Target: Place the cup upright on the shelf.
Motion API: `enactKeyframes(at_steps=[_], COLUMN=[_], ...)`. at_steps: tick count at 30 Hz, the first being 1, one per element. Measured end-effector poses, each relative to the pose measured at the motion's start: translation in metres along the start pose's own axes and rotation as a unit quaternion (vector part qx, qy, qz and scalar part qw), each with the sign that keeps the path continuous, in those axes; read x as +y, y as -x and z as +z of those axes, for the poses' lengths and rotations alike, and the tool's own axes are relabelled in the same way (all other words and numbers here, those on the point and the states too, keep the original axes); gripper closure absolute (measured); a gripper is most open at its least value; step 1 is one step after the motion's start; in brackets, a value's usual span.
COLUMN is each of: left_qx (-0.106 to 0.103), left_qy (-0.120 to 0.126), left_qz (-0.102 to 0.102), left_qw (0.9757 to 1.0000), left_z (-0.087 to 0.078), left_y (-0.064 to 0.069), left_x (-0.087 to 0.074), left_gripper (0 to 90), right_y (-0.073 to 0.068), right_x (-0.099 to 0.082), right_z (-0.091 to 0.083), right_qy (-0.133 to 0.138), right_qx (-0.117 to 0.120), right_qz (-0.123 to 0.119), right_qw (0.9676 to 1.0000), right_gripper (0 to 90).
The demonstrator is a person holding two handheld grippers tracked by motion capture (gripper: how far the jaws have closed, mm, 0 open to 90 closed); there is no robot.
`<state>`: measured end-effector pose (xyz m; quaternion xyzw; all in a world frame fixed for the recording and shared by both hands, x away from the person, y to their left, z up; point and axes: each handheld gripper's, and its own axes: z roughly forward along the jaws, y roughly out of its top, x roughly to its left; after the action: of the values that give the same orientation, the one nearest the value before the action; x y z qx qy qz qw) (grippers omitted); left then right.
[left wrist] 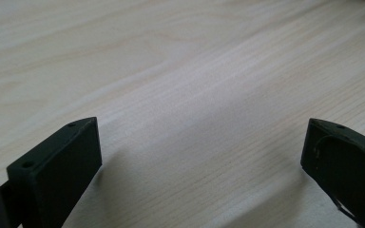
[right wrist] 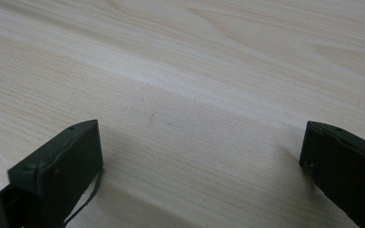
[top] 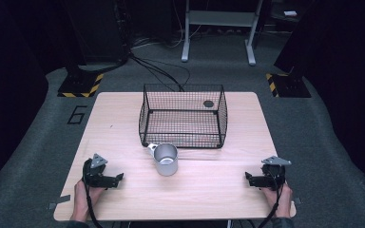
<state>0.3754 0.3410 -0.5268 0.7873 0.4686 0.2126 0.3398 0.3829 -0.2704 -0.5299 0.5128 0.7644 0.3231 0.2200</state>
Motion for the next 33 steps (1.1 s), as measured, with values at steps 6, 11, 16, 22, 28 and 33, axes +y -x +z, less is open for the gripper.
enactKeyframes(at_steps=[6,11,16,22,28,33], left_qx=[-0.029,-0.06,-0.08,-0.111,-0.131,-0.15], left_qy=[0.038,0.061,0.076,0.103,0.113,0.116], left_qz=[-0.001,0.02,0.029,0.046,0.059,0.073], left_qw=[0.9989,0.9962,0.9935,0.9874,0.9832,0.9792], left_z=[-0.017,-0.03,-0.035,-0.038,-0.029,-0.017], left_y=[0.008,0.024,0.036,0.054,0.073,0.094], left_x=[0.014,0.031,0.042,0.062,0.078,0.094], left_gripper=[0.0,0.0,0.0,0.0,0.0,0.0], right_y=[-0.001,-0.001,-0.001,-0.001,-0.001,0.0], right_x=[0.0,0.0,0.0,0.0,0.0,0.0], right_z=[0.0,0.0,0.0,0.0,0.0,0.0], right_qy=[0.0,-0.001,0.0,-0.001,-0.001,0.0], right_qx=[-0.001,-0.001,-0.001,-0.001,-0.001,0.0], right_qz=[0.0,0.002,0.001,0.002,0.002,-0.001], right_qw=[1.0,1.0,1.0,1.0,1.0,1.0], right_gripper=[0.0,0.1,0.1,0.2,0.2,0.2])
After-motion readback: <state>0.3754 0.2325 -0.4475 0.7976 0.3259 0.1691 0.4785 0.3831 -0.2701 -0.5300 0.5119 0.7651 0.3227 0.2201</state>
